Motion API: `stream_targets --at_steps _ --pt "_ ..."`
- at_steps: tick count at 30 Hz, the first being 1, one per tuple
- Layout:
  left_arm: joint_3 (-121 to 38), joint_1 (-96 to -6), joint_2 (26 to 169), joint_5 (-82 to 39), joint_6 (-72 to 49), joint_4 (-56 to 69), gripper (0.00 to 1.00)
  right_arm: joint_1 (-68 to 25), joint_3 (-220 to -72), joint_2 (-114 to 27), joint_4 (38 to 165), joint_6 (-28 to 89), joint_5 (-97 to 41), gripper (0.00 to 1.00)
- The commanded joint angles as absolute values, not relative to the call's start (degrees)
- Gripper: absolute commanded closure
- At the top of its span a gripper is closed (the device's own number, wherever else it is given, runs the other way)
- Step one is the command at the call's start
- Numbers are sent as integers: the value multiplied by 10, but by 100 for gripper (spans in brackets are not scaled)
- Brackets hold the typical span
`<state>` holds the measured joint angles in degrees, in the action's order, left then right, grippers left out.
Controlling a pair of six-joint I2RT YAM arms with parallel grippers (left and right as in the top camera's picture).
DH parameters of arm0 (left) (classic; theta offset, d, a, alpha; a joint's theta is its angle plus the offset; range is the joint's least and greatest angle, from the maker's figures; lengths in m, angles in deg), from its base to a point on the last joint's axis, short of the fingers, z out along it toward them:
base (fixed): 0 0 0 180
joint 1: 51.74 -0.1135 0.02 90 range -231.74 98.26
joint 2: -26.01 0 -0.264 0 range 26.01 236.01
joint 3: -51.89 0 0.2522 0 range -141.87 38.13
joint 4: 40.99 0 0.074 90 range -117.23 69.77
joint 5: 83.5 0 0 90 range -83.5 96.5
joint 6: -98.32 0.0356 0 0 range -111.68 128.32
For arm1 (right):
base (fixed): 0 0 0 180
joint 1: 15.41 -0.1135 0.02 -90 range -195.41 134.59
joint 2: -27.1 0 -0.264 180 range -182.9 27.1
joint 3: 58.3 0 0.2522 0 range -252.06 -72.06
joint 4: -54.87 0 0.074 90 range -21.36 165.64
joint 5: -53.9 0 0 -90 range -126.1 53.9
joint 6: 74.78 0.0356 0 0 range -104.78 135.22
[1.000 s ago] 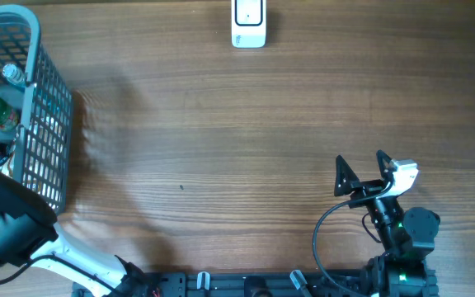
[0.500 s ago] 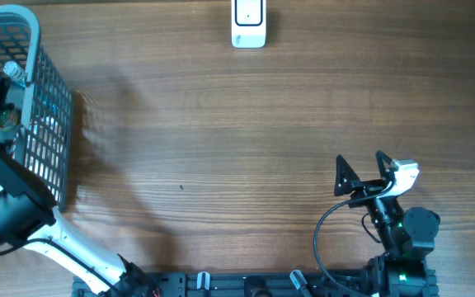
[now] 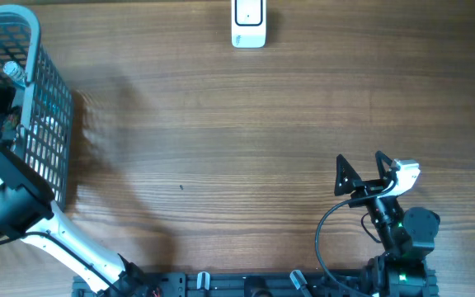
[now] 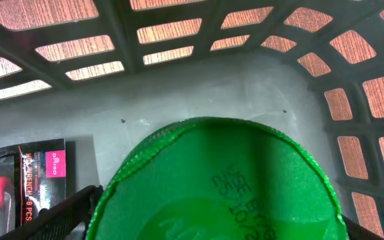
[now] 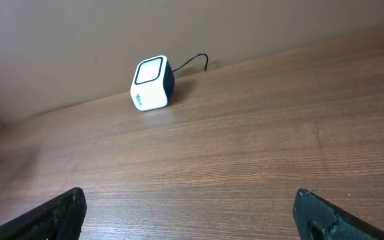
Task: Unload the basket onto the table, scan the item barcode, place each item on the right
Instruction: 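Grasp the green-lidded jar with the left gripper and lift it out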
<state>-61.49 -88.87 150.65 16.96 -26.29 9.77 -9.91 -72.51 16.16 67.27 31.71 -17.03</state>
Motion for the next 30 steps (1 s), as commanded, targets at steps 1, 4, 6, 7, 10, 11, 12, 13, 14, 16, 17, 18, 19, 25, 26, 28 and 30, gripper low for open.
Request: stream_targets --at_steps 1,4,6,7,10,11,12,13,14,16,17,18,19,25,26,28,30 --pt "-624 -888 1512 177 -260 94 25 -101 -724 160 670 323 -162 0" --pt "-624 -888 1512 182 -260 90 34 -101 -724 160 670 323 -162 0" --pt "-624 -888 1512 182 -260 90 34 -101 -724 160 670 323 -162 0" --pt "-624 -888 1512 182 -260 89 20 -101 -724 160 670 323 -162 0" --pt "-624 -889 1513 182 -261 75 1 -101 -724 160 670 323 -162 0" --pt "-624 -889 1514 182 -260 66 0 -101 -724 160 670 323 -161 0" --pt "-624 -889 1514 182 -260 64 0 -101 -724 160 670 323 -162 0" --pt "-624 -889 1514 182 -260 59 0 -101 -724 160 670 323 -162 0" --pt "-624 -889 1514 182 -260 55 1 -101 -724 160 670 323 -161 0" --pt "-624 -889 1515 182 -260 53 0 -101 -724 160 670 323 -161 0" --pt "-624 -889 1516 186 -260 53 1 -101 -724 160 670 323 -161 0" --pt "-624 -889 1517 186 -260 53 2 -101 -724 160 670 323 -161 0" --pt "-624 -889 1517 186 -260 53 4 -101 -724 160 670 323 -161 0" --pt "-624 -889 1530 186 -260 57 32 -101 -724 160 669 336 -161 0" --pt "-624 -889 1530 186 -260 60 38 -101 -724 160 670 336 -162 0" --pt "-624 -889 1530 186 -260 71 41 -101 -724 160 670 336 -162 0" --pt "-624 -889 1529 186 -249 83 45 -101 -724 160 670 336 -162 0"
